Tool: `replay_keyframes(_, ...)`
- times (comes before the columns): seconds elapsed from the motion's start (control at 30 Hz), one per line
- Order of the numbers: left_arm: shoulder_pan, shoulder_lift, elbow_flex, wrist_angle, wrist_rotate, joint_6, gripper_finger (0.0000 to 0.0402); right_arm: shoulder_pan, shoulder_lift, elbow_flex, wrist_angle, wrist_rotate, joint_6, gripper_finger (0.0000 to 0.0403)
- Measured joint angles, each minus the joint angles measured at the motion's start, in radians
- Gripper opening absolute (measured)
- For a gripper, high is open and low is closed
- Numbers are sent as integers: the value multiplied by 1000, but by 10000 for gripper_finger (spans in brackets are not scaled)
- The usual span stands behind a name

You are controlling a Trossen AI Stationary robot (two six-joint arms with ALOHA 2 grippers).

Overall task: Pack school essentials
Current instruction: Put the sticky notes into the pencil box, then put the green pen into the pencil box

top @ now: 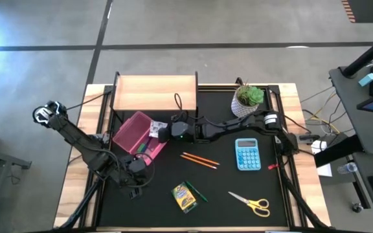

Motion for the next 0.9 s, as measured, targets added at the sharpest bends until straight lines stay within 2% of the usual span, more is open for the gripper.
replay_keyframes(0.27, 0, 0, -10, 1, 0, -2, 183, 0, 0, 0, 1, -25, -1, 138)
replay_keyframes(0.4, 0, 0, -11, 2, 0, -9, 183, 0, -11, 0, -31, -38, -17, 167)
replay_keyframes(0.6, 0, 2, -12, 8, -5, -9, 183, 14, -68, 0, -137, -116, -62, 177)
replay_keyframes(0.9, -1, 45, -12, 23, -79, -9, 183, 148, -194, 0, -528, -131, -217, 161)
